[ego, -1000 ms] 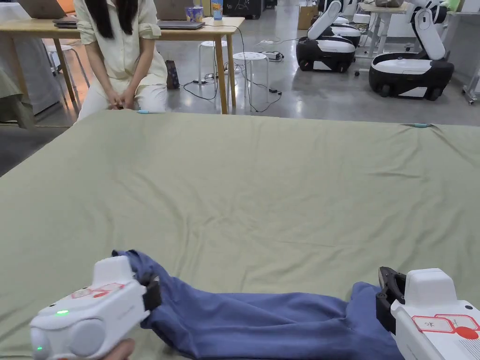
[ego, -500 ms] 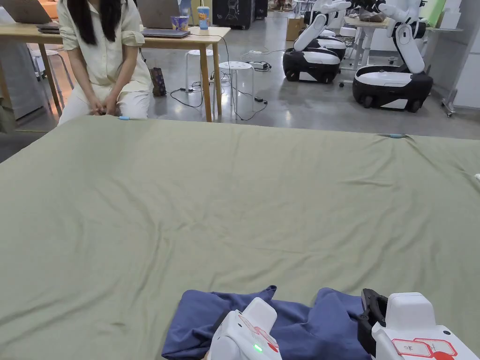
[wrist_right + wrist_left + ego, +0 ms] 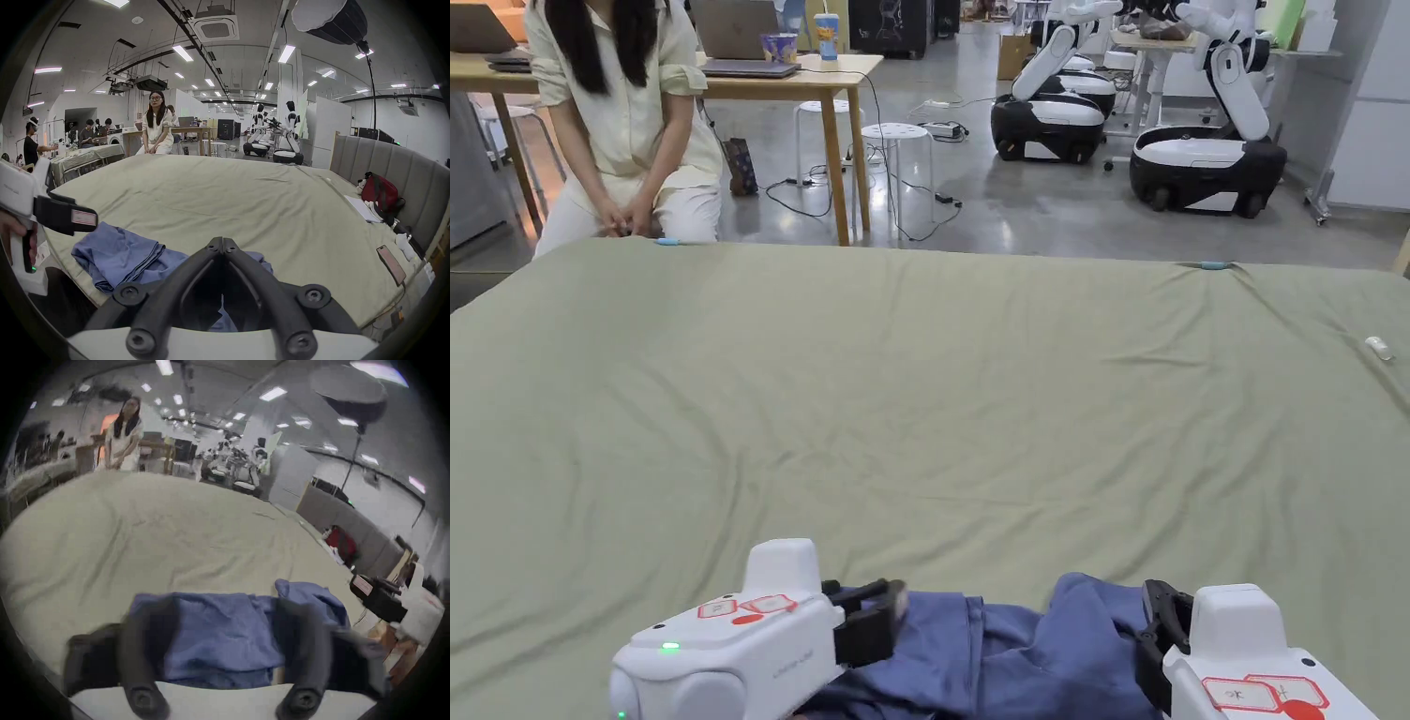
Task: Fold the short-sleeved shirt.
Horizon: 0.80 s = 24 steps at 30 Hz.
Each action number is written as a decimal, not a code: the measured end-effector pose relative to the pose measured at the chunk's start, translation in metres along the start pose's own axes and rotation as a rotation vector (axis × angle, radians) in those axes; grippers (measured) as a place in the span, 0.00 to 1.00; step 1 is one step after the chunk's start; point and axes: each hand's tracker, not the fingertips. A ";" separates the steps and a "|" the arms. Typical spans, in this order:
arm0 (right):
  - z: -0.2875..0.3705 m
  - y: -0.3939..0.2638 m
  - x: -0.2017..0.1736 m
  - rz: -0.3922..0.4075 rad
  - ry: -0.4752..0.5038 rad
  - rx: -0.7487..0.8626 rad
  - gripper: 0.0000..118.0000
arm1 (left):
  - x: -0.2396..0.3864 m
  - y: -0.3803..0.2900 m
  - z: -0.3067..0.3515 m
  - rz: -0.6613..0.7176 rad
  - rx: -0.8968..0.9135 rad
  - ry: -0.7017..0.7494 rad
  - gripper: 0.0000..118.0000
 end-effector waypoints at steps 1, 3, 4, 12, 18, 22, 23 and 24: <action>0.000 0.000 0.000 0.001 -0.001 0.000 0.00 | -0.005 -0.006 -0.006 0.047 -0.003 0.008 0.09; 0.002 0.001 -0.001 0.001 0.000 -0.001 0.00 | -0.001 -0.014 -0.010 0.087 -0.012 -0.006 0.00; 0.003 0.002 -0.001 0.000 -0.001 -0.003 0.00 | -0.002 -0.020 -0.016 0.112 -0.029 -0.015 0.00; 0.005 0.004 0.002 0.003 -0.010 -0.008 0.00 | 0.042 -0.062 -0.060 0.134 -0.158 -0.162 0.00; 0.007 0.002 0.003 0.000 -0.014 -0.015 0.00 | 0.062 -0.069 -0.070 0.110 -0.179 -0.162 0.00; 0.004 0.000 0.007 -0.001 -0.015 -0.018 0.00 | 0.056 -0.060 -0.058 0.122 -0.165 -0.161 0.00; 0.004 0.000 0.007 -0.004 -0.015 -0.018 0.00 | 0.057 -0.057 -0.053 0.115 -0.145 -0.154 0.00; 0.003 0.000 0.006 -0.006 -0.013 -0.017 0.00 | 0.057 -0.052 -0.044 0.114 -0.118 -0.163 0.00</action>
